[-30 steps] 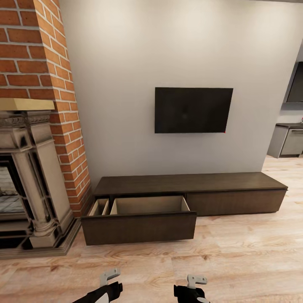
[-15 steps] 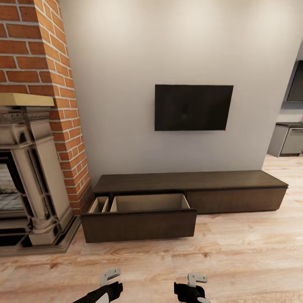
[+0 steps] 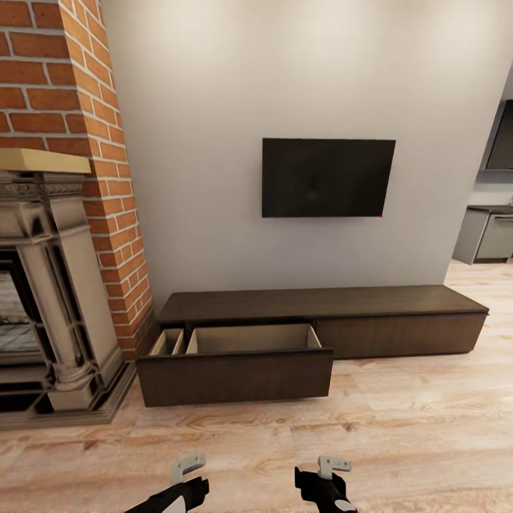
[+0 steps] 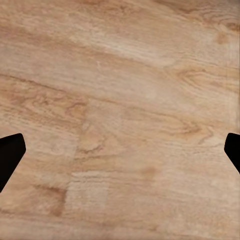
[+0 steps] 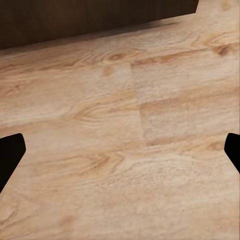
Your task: Place each of the two pumpkins and all three candles from the living room inside a cabinet in the living room (use any cabinet), then make sure every cabinet is closed, and position the cauldron so it is next to a table in the living room.
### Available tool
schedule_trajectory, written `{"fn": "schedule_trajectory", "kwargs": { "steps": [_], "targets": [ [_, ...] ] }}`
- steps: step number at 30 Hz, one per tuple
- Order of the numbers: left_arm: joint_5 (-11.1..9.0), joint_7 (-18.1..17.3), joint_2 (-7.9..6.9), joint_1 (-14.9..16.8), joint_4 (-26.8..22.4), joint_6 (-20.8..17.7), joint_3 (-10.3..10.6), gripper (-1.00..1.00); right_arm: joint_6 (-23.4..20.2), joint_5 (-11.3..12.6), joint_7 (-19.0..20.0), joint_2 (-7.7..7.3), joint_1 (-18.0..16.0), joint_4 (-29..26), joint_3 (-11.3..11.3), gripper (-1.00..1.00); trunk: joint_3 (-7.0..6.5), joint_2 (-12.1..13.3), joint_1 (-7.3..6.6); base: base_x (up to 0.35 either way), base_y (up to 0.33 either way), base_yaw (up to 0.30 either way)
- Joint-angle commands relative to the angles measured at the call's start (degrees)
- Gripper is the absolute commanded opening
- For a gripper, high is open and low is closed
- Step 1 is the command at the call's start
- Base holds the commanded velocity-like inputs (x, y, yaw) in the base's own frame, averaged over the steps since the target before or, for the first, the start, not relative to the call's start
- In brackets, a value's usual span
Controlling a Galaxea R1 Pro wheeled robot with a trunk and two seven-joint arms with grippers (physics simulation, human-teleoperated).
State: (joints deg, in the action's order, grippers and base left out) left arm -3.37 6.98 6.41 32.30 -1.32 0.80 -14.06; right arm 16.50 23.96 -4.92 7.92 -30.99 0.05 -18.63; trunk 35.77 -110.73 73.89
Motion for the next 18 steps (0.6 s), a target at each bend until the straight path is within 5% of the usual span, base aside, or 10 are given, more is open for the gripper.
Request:
{"fn": "schedule_trajectory", "kwargs": {
  "steps": [1,8,18],
  "targets": [
    [-0.37,0.14,0.04,0.04,0.0,0.08,0.0,1.0,0.26,0.36,-0.2,0.11,-0.04,0.05,-0.54,1.0,0.24,-0.44,0.22,0.0,0.0,0.0],
    [-0.46,0.14,0.19,0.04,0.0,0.08,0.0,1.0,0.35,-1.91,-0.24,0.37,-0.04,0.06,-0.82,1.0,1.5,-3.25,1.76,0.0,0.0,0.0],
    [-0.5,0.14,-0.52,0.04,-0.17,0.08,-0.13,1.0,0.49,-13.9,-0.32,0.43,-0.04,-0.5,-0.66,1.0,3.3,-7.26,3.95,0.0,0.0,0.0]
  ]
}}
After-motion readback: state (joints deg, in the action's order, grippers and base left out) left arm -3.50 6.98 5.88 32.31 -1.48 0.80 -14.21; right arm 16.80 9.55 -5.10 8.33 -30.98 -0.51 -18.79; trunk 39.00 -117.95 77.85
